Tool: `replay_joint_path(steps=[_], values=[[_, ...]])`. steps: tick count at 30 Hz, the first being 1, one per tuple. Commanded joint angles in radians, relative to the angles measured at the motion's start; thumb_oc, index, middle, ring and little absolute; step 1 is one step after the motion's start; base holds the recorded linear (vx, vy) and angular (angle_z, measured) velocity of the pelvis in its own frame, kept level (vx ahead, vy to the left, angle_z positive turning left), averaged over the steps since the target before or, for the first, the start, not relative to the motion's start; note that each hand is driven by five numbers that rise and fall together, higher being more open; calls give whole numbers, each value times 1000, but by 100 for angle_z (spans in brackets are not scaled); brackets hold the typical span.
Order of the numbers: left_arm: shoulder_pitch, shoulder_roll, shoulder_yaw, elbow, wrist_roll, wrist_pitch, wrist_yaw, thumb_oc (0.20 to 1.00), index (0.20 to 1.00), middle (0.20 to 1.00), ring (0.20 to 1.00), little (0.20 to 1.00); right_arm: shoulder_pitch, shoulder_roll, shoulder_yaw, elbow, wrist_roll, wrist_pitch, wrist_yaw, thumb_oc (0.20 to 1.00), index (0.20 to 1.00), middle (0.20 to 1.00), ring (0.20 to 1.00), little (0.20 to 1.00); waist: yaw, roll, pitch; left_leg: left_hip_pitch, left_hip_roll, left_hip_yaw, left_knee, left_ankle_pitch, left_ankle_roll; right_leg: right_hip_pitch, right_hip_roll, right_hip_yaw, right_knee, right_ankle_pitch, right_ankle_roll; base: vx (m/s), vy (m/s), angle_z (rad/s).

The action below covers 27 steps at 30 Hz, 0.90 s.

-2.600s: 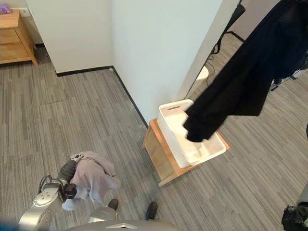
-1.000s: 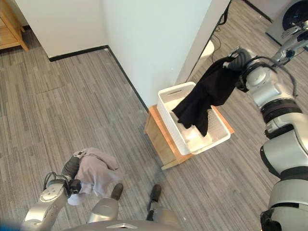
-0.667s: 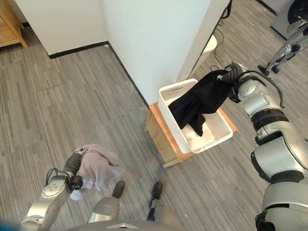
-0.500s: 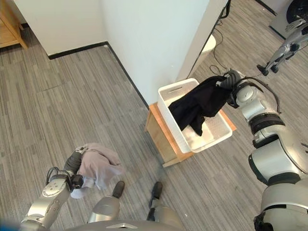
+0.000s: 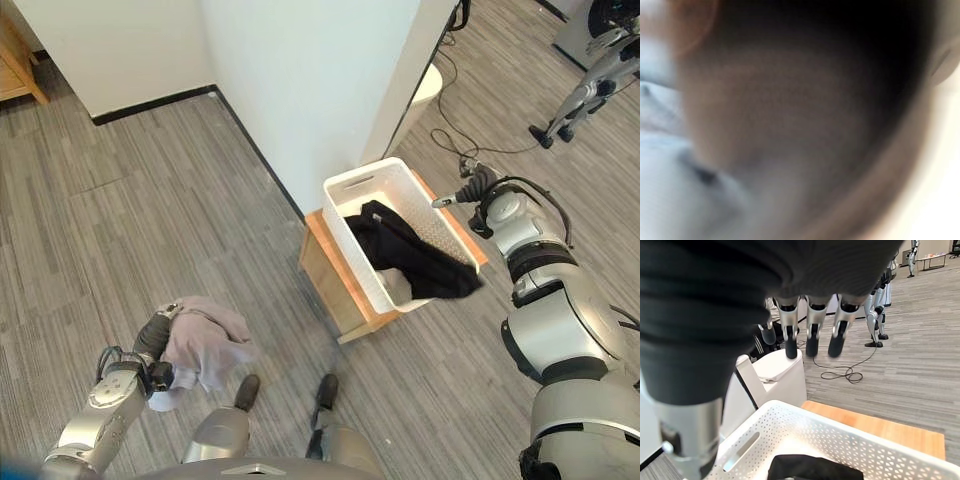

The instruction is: Pick up bed clothes into laundry basket.

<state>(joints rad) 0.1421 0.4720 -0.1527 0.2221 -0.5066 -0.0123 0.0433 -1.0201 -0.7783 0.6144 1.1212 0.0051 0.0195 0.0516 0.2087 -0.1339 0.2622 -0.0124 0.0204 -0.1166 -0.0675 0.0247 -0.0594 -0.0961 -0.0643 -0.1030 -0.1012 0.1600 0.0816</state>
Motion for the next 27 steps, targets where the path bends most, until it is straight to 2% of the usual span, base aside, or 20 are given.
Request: replay_joint_path(steps=[1,8,9,11,12,16,17,19,20,21,23,24,27], values=[[-18,9,38,-60,-19,-62,8,200,200,200,200,200,-164,-82,59,-27,34,-8,-38,1000,1000,1000,1000,1000,-8,-44,-2,-51,-21,-6,-20,39,54,48,-17,-6,14,-40,48,0,0,0],[-20,10,65,-61,-8,-61,16,200,200,200,200,200,-125,-145,2,-275,123,-21,-57,1000,1000,1000,1000,1000,-30,-49,-15,-38,-16,15,-20,30,51,54,-14,8,14,-42,49,3,2,-8],[-36,19,90,-65,7,-62,24,200,200,200,200,200,-59,-155,-54,-430,159,-36,-59,1000,1000,1000,1000,1000,-43,-42,-21,-31,-15,19,-20,27,51,57,-14,11,14,-44,48,4,9,-7],[-47,32,100,-71,16,-64,24,200,200,200,200,200,-2,-160,-93,-514,173,-42,-51,1000,1000,1000,1000,1000,-47,-41,-25,-26,-14,21,-20,26,50,61,-15,11,14,-46,48,17,15,-5],[-83,62,132,-84,38,-72,32,200,200,200,200,200,103,-157,-158,-664,199,-60,-36,1000,1000,1000,1000,1000,-62,-27,-35,-17,-14,28,-20,21,49,66,-17,12,14,-50,48,27,23,-7],[-149,103,162,-118,45,-84,44,200,200,200,200,200,257,-150,-255,-861,224,-75,-8,1000,1000,1000,1000,1000,-81,-12,-52,-4,-13,37,-20,14,48,77,-20,14,14,-58,48,28,16,-5],[-199,135,170,-145,58,-89,49,200,200,200,200,200,344,-161,-321,-949,250,-88,6,1000,1000,1000,1000,1000,-94,0,-65,4,-13,40,-20,10,47,85,-22,14,14,-62,50,40,13,-3],[-228,147,165,-156,60,-92,53,200,200,200,200,200,391,-169,-364,-998,260,-91,10,1000,1000,1000,1000,1000,-99,3,-72,9,-14,41,-20,7,47,88,-24,13,14,-64,51,39,6,-2],[-268,160,162,-173,69,-92,52,200,200,200,200,200,445,-174,-420,-1058,272,-102,17,1000,1000,1000,1000,1000,-118,10,-84,15,-12,48,-20,3,46,92,-25,16,14,-67,53,37,8,-7],[-271,162,156,-172,69,-92,53,200,200,200,200,200,459,-174,-433,-1066,271,-99,18,1000,1000,1000,1000,1000,-113,9,-84,15,-12,48,-20,3,46,92,-25,16,14,-67,53,35,9,-8],[-348,186,144,-183,77,-96,62,200,200,200,200,200,561,-167,-530,-1138,297,-112,17,1000,1000,1000,1000,1000,-145,23,-104,22,-12,56,-20,-2,45,95,-27,23,14,-70,55,31,9,-2],[-351,187,140,-182,77,-96,62,200,200,200,200,200,569,-167,-538,-1143,297,-111,18,1000,1000,1000,1000,1000,-142,22,-104,22,-12,56,-20,-2,45,95,-27,22,14,-70,55,0,0,0],[-411,202,125,-183,87,-96,65,200,200,200,200,200,676,-149,-639,-1222,309,-117,21,1000,1000,1000,1000,1000,-173,33,-121,29,-11,68,-20,-9,43,98,-27,33,14,-72,56,24,1,-10]])
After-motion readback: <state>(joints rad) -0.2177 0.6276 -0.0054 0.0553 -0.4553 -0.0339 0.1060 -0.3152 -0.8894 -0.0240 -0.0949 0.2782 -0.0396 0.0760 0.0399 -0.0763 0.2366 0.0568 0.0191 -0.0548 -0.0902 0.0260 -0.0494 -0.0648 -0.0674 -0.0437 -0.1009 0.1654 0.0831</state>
